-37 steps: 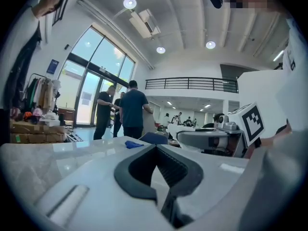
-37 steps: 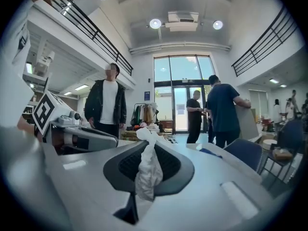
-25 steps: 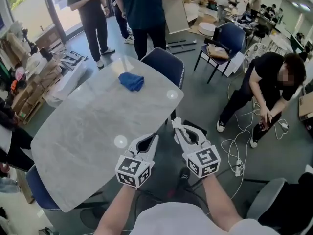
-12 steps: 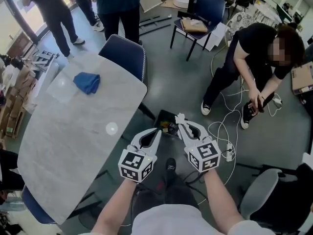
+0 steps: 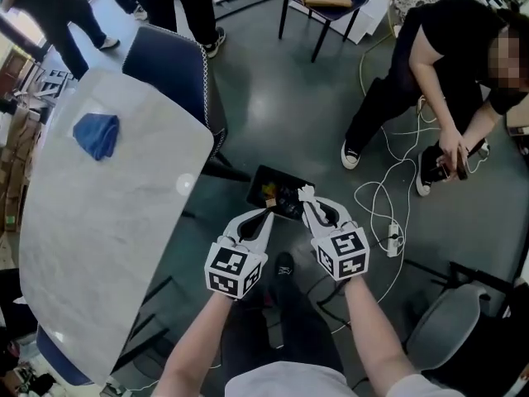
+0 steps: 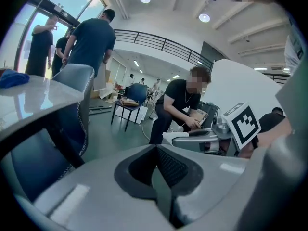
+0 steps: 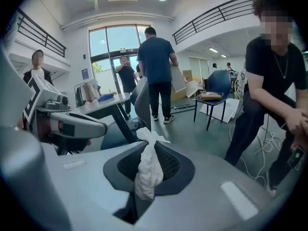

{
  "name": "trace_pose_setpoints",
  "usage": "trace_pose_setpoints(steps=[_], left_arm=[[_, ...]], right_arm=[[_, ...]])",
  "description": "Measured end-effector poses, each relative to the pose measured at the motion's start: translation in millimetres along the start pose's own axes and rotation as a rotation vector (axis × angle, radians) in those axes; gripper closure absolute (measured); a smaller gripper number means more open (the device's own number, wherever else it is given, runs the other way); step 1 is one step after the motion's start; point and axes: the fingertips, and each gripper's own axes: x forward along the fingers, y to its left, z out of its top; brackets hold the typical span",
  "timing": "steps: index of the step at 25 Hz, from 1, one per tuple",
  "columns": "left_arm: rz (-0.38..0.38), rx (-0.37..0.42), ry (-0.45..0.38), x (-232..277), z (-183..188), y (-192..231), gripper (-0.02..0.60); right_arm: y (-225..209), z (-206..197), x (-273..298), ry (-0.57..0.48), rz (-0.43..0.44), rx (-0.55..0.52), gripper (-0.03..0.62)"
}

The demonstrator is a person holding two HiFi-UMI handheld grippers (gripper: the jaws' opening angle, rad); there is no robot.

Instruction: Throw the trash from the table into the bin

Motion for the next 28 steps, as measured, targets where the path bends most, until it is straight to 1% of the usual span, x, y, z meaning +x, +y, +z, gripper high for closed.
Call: trace_pose_setpoints(steps=[8,13,19,22,25,27,28], left_arm=[[-0.013,-0.062,0.122,70,-88,53,0.58],[-0.022,-0.072,0.163,106,-137,84,0.58],[-0.024,-0.092,0.215,138,-192,112,0.58],[-0.026,-0.097,0.238,151,-214,124,0.58],[-0.027,-0.1,0.261,165,-230,132,0.58],[-0.029,-0.104,0.274,173,-239,133,0.58],[-0.03,-0.107,0.278,176,-243,134,0.58]], right_arm=[[-28,-97,87,0.149,-0.009,0.058,0.539],[-37,-155,143,0.214,-0.026,0.07,0.539],[-45,-225,202,0.309,-0.039,0.08,0.536],[-54,-255,229,0.355,-0.054,0.081,0.534],[-65,-275,250,0.395,-0.065,0.08,0.529],[-71,-287,260,0.422,-0.068,0.084,0.511],[-73,-292,265,0.433,-0.065,0.088,0.486]])
